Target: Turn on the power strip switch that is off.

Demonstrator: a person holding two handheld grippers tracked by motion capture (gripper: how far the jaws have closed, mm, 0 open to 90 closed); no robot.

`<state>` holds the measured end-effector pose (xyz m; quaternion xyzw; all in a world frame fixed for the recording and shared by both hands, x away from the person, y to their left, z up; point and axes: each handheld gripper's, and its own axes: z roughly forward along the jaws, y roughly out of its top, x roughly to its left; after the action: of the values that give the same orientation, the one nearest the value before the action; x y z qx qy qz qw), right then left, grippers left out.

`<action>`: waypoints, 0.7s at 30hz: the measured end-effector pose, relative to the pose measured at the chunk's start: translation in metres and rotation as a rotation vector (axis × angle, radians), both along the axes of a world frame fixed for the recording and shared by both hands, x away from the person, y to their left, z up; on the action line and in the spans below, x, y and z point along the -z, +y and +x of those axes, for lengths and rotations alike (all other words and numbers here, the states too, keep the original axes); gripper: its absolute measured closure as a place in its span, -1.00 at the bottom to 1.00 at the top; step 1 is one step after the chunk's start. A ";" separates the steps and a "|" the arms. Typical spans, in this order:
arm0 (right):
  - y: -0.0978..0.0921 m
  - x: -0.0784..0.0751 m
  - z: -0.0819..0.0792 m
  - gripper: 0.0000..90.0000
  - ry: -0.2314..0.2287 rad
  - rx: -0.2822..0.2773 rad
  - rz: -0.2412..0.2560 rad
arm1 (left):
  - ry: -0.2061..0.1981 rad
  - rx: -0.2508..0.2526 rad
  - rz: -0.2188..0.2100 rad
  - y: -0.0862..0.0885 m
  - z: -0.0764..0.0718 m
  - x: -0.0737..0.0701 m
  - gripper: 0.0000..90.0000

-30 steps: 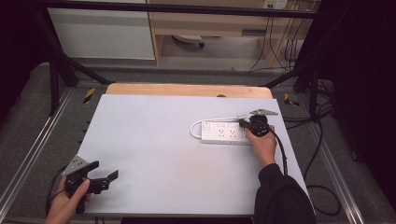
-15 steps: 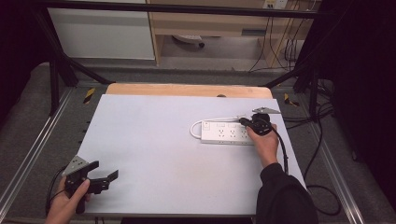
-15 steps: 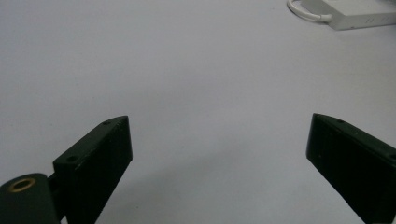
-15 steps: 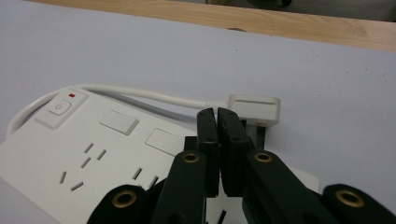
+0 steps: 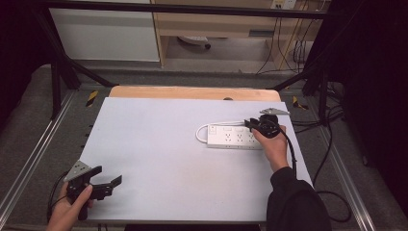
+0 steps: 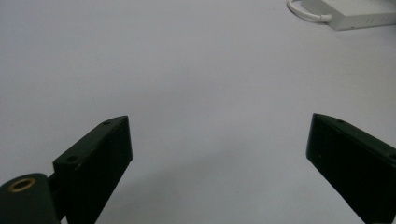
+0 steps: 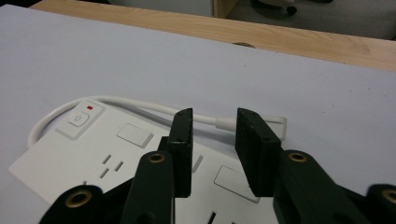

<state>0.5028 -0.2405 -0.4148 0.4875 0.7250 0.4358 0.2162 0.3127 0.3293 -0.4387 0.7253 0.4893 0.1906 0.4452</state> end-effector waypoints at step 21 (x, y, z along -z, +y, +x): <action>0.003 -0.015 0.002 -0.88 0.012 0.054 -0.012 | 0.002 -0.001 0.000 0.000 0.000 0.000 -0.85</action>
<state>0.5047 -0.2372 -0.4002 0.5081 0.7154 0.4226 0.2266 0.3126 0.3292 -0.4388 0.7252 0.4901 0.1900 0.4447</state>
